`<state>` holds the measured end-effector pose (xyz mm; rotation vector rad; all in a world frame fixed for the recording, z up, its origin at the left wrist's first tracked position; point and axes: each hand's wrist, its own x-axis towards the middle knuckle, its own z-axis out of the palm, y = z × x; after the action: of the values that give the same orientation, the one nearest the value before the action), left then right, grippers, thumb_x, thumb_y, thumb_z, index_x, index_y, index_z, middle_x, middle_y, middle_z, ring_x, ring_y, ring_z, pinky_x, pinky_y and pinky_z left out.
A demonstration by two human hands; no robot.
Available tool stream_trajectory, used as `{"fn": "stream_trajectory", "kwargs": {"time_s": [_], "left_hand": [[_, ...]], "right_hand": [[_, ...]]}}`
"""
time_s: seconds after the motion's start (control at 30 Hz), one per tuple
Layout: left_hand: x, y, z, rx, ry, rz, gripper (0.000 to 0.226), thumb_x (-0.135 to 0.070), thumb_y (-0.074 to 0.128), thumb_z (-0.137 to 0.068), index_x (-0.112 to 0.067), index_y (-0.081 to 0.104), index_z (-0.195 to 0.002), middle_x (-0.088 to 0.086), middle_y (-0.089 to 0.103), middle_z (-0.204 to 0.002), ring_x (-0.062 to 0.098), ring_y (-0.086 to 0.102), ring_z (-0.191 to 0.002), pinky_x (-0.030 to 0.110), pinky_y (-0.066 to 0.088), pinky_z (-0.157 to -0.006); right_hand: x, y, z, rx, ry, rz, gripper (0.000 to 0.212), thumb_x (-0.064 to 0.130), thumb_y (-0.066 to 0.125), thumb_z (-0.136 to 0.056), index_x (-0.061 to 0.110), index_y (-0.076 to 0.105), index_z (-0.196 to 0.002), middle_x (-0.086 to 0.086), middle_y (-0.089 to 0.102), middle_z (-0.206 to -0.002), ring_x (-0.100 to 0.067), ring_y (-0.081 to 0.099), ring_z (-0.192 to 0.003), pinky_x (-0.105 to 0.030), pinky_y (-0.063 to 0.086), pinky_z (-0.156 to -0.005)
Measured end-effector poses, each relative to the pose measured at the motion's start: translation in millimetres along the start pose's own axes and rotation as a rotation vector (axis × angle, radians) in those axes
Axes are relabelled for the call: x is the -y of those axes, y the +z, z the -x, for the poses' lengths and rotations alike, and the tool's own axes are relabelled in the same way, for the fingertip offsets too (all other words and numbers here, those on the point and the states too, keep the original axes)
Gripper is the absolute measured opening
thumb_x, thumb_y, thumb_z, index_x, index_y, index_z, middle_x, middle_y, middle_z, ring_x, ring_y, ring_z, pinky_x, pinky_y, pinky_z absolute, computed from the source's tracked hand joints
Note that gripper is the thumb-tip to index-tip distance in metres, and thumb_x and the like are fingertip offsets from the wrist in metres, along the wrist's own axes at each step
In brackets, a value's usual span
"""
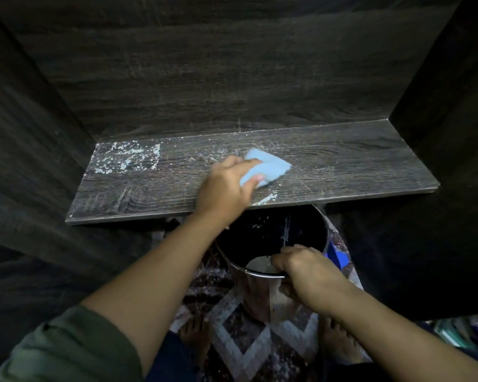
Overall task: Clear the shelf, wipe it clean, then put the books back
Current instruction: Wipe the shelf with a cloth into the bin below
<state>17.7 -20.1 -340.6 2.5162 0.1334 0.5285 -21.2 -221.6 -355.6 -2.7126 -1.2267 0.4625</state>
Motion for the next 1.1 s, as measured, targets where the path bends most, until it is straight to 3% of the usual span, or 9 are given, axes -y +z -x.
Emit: {"fn": "stream_trajectory", "kwargs": {"time_s": [0.07,0.17,0.27,0.5,0.7,0.8,0.9,1.03,1.1], "left_hand": [[17,-10,-10,-0.074,-0.012,-0.117,0.035,-0.041,0.06,-0.089,-0.028,0.068,-0.121,-0.004,0.063,-0.115,0.025,0.056,-0.103,0.031,0.042,-0.087],[33,-15,-15,0.088,-0.18,-0.267,0.042,-0.052,0.051,-0.093,-0.04,0.056,-0.133,-0.006,0.051,-0.136,0.03,0.045,-0.122,0.041,0.036,-0.104],[25,-5,-9,0.168,-0.198,-0.334,0.044,-0.058,0.041,-0.094,-0.048,0.046,-0.137,-0.011,0.04,-0.146,0.03,0.037,-0.128,0.046,0.03,-0.107],[-3,14,2,0.307,0.155,-0.164,0.05,-0.066,0.038,-0.084,-0.046,0.06,-0.124,-0.013,0.055,-0.132,0.02,0.051,-0.113,0.038,0.038,-0.099],[-7,-12,3,0.512,0.203,0.125,0.038,-0.052,0.055,-0.086,-0.034,0.068,-0.117,-0.013,0.065,-0.115,0.004,0.057,-0.11,0.031,0.044,-0.098],[-16,-24,10,0.32,0.142,0.132,0.036,-0.046,0.056,-0.087,-0.031,0.068,-0.119,-0.01,0.064,-0.112,0.005,0.058,-0.103,0.017,0.041,-0.09],[-24,-34,13,0.007,0.037,0.034,0.031,-0.042,0.062,-0.09,-0.029,0.065,-0.118,-0.007,0.061,-0.115,0.014,0.059,-0.105,0.02,0.04,-0.087],[-20,-31,21,0.287,0.013,-0.188,0.034,-0.044,0.063,-0.089,-0.03,0.062,-0.121,-0.003,0.059,-0.125,0.023,0.057,-0.114,0.032,0.042,-0.097],[-21,-31,25,0.292,0.056,-0.168,0.034,-0.045,0.061,-0.09,-0.03,0.062,-0.12,-0.005,0.059,-0.123,0.022,0.056,-0.111,0.034,0.041,-0.095]], "right_hand": [[-3,0,3,0.001,-0.005,-0.005,0.024,0.019,0.059,-0.082,0.021,0.059,-0.105,0.001,0.056,-0.109,-0.023,0.05,-0.112,-0.03,0.037,-0.084],[-9,1,7,-0.01,-0.003,-0.015,0.026,0.018,0.06,-0.08,0.02,0.06,-0.106,0.001,0.057,-0.108,-0.023,0.05,-0.111,-0.03,0.038,-0.084],[-12,-1,10,-0.02,-0.001,-0.023,0.022,0.018,0.06,-0.079,0.02,0.059,-0.1,0.001,0.057,-0.106,-0.023,0.051,-0.11,-0.029,0.038,-0.082],[-16,-9,13,0.025,0.015,-0.003,0.02,0.018,0.062,-0.078,0.021,0.058,-0.097,-0.001,0.059,-0.108,-0.026,0.054,-0.109,-0.031,0.04,-0.078],[-13,-4,11,0.06,0.017,-0.017,0.028,0.011,0.059,-0.077,0.022,0.06,-0.103,-0.003,0.059,-0.11,-0.028,0.056,-0.109,-0.028,0.038,-0.078],[-11,-3,10,0.054,0.001,0.001,0.026,0.011,0.058,-0.077,0.021,0.059,-0.101,-0.004,0.059,-0.11,-0.029,0.056,-0.109,-0.029,0.038,-0.079],[-9,-3,8,0.041,-0.015,0.02,0.026,0.013,0.058,-0.079,0.021,0.059,-0.104,-0.004,0.058,-0.112,-0.028,0.056,-0.109,-0.031,0.04,-0.082],[-7,-3,4,0.046,-0.019,0.034,0.03,0.013,0.058,-0.08,0.021,0.06,-0.109,-0.004,0.059,-0.115,-0.028,0.055,-0.112,-0.032,0.041,-0.085],[-7,-2,3,0.041,-0.021,0.03,0.029,0.013,0.058,-0.079,0.022,0.06,-0.107,-0.003,0.059,-0.114,-0.028,0.055,-0.112,-0.032,0.041,-0.085]]}}
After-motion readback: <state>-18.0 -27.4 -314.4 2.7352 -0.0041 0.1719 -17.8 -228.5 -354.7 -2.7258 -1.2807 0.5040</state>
